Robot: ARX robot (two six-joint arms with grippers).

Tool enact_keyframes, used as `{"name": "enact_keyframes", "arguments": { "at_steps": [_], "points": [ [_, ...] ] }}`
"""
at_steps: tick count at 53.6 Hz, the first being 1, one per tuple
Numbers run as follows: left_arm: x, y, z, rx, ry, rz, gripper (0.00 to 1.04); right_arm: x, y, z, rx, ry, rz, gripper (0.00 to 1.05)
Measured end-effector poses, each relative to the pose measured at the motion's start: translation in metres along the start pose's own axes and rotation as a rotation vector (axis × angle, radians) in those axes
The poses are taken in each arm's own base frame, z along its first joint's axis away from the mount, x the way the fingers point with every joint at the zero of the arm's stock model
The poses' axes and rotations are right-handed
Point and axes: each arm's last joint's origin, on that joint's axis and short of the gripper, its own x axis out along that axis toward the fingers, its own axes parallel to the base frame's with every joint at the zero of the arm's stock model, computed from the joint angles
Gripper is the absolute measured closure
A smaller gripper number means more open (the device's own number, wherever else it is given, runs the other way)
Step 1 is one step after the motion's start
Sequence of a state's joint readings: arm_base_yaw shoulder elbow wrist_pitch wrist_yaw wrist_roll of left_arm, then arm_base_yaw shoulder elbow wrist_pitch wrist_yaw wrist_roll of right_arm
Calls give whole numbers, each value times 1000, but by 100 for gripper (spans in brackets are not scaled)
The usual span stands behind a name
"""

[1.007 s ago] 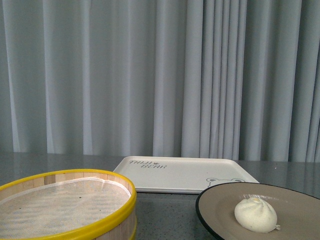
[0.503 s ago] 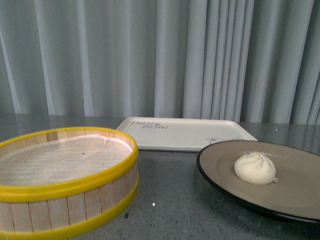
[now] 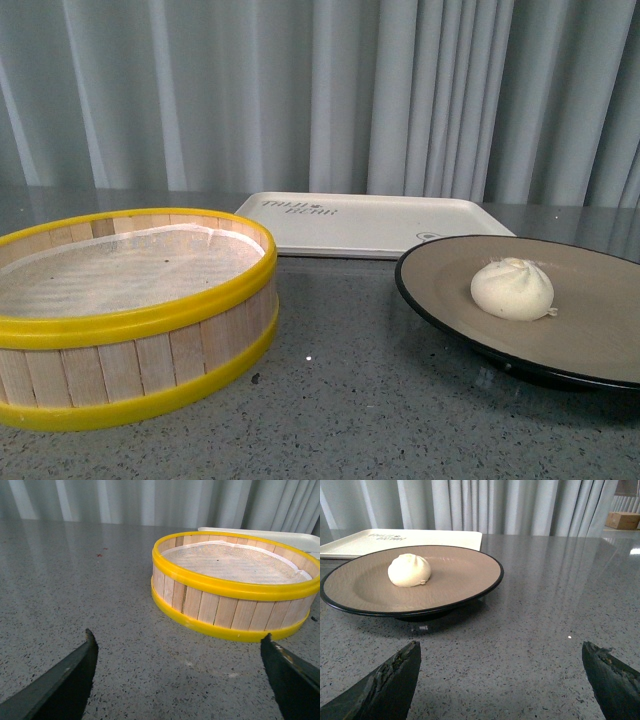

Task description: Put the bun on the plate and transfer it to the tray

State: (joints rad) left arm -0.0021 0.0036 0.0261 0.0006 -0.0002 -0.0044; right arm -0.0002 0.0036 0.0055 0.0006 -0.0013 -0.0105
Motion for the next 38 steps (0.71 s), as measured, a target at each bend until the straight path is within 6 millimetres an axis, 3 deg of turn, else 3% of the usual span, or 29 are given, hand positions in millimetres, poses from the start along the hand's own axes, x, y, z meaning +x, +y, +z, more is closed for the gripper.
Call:
{"name": "enact_keyframes", "arguments": {
  "at_steps": [15, 19, 22, 28, 38],
  "points": [
    [0, 0, 0, 0, 0, 0, 7, 0, 0, -1, 20, 16, -26, 8],
    [0, 0, 0, 0, 0, 1, 7, 6, 3, 7, 34, 60, -118, 8],
    [0, 0, 0, 0, 0, 2, 7, 12, 7, 16, 6, 77, -88, 8],
    [0, 0, 0, 0, 0, 0, 7, 27, 19, 40, -213, 162, 83, 8],
    [0, 0, 0, 0, 0, 0, 7, 43, 37, 54, -691, 271, 300, 8]
  ]
}}
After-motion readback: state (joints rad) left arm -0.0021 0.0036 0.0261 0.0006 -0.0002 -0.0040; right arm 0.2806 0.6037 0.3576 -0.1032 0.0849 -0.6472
